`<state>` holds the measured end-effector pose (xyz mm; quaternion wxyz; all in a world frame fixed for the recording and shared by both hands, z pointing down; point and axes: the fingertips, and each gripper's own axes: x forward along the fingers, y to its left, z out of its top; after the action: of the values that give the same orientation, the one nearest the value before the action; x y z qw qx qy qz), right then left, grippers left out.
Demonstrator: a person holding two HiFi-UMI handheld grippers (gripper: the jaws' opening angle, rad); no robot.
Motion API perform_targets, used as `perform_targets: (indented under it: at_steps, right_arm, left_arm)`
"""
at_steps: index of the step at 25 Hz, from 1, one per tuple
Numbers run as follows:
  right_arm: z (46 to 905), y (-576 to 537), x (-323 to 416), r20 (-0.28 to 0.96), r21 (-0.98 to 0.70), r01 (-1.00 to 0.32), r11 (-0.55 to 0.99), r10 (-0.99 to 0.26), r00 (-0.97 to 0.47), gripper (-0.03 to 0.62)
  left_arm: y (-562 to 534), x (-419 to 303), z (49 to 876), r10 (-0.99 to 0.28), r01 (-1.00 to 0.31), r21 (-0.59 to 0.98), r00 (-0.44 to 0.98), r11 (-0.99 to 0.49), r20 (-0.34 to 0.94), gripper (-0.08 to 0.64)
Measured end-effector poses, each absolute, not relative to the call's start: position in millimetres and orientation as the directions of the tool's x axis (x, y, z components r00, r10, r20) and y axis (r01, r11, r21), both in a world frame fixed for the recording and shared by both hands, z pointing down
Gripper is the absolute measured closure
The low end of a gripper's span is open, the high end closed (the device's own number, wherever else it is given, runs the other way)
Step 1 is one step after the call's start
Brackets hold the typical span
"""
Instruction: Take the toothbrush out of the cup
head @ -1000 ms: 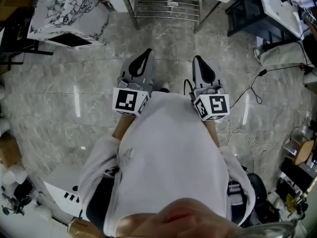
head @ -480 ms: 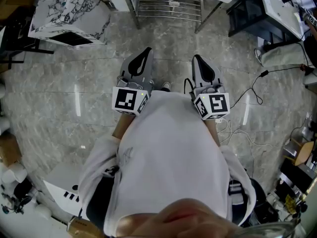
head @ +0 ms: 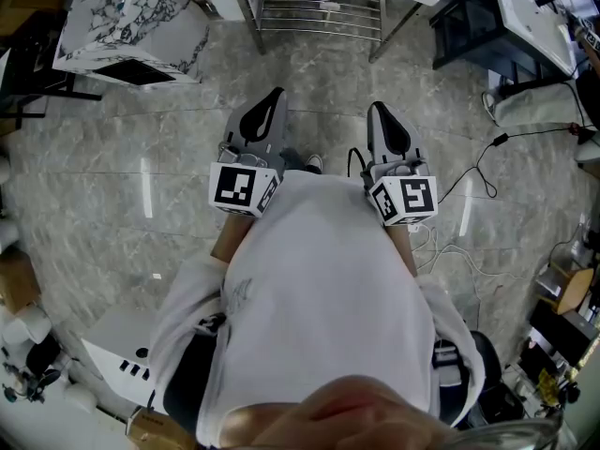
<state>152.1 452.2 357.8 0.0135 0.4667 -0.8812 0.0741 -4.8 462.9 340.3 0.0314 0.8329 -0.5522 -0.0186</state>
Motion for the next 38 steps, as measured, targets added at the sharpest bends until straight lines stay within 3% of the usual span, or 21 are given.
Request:
perform_targets:
  at_steps: [16, 38]
  right_arm:
    - [385, 392, 147, 0.209, -0.153, -0.853, 0.499, -0.827, -0.521, 0.574]
    - [379, 237, 92, 0.234, -0.086, -0.919, 0.386, -0.888, -0.395, 0.574]
  left_arm:
    - [385, -33, 351, -0.92, -0.918, 0.103, 0.389, -0.384, 0.043, 0.545]
    - [220, -106, 348, -0.883, -0.878, 0.129, 0.468, -0.461, 0.031, 0.545]
